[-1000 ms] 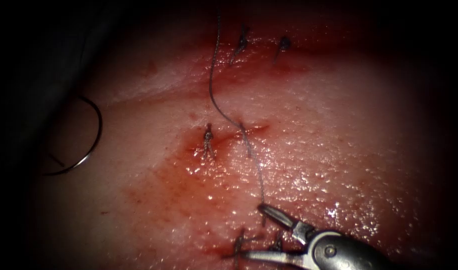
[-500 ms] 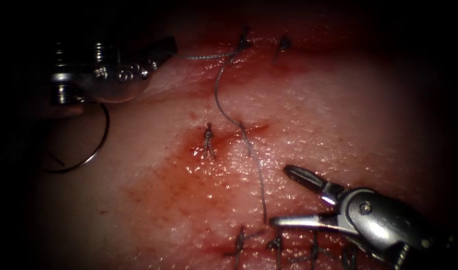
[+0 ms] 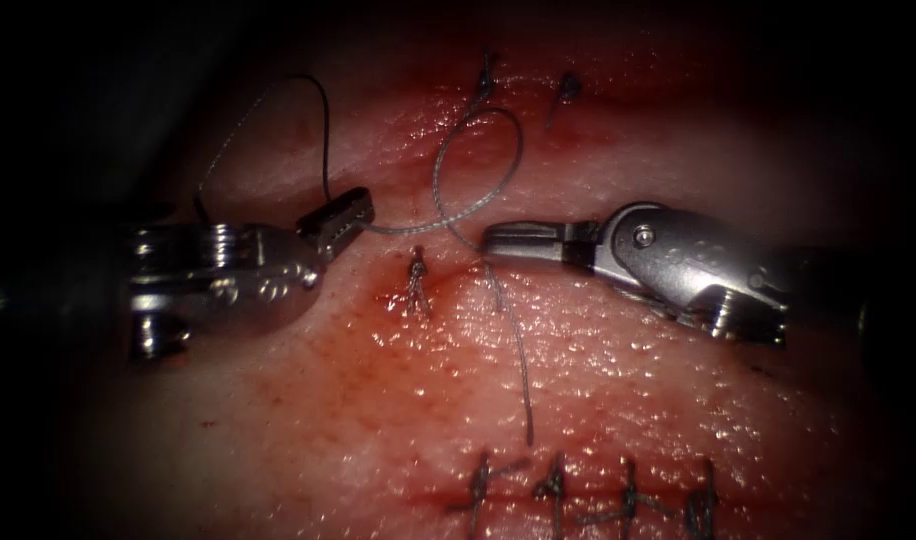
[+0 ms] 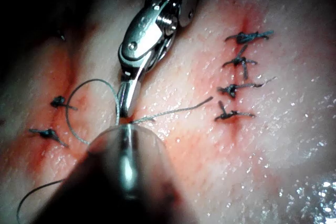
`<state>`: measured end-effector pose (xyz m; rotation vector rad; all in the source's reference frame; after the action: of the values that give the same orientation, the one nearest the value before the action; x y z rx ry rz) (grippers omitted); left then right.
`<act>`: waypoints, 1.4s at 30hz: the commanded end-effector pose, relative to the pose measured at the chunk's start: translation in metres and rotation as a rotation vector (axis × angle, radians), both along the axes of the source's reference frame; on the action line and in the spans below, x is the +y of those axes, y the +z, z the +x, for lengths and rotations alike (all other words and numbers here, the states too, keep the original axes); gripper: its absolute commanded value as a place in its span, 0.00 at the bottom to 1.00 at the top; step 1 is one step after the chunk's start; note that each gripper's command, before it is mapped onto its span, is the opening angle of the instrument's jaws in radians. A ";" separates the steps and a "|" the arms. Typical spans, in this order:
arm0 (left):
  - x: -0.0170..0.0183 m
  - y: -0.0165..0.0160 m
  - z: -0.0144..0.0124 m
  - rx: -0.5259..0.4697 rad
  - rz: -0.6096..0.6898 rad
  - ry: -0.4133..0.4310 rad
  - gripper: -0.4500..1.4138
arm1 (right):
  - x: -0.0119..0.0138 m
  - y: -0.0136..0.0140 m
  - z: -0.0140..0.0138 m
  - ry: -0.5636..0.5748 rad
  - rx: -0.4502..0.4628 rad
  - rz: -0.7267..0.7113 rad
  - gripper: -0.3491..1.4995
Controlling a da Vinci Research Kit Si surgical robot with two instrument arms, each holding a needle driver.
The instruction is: Wound Closure
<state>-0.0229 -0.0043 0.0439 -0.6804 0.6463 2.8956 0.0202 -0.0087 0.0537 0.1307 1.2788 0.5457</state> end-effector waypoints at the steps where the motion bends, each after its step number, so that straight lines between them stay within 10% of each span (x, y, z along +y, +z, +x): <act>1: -0.0003 0.0004 -0.0008 0.001 0.000 0.003 0.00 | 0.0003 0.0009 0.0012 0.002 0.001 0.000 0.00; 14: -0.0018 0.0019 -0.0031 -0.011 0.018 0.028 0.00 | 0.0035 0.0002 0.0029 -0.055 0.328 0.124 0.00; 24: -0.0003 0.0029 -0.0045 -0.031 0.033 0.020 0.00 | 0.0039 -0.0002 0.0027 -0.458 0.608 0.249 0.00; 37: 0.0000 0.0032 -0.0054 -0.006 0.032 0.073 0.00 | 0.0014 -0.0030 0.0040 -0.964 0.465 0.157 0.01; 42: -0.0002 0.0034 -0.0054 -0.007 0.029 0.075 0.00 | 0.0006 -0.0041 0.0050 -1.072 0.390 0.062 0.40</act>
<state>-0.0277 -0.0046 0.0469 -0.7235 0.5859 2.9649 0.0245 -0.0081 0.0490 0.9475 1.3429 -0.3966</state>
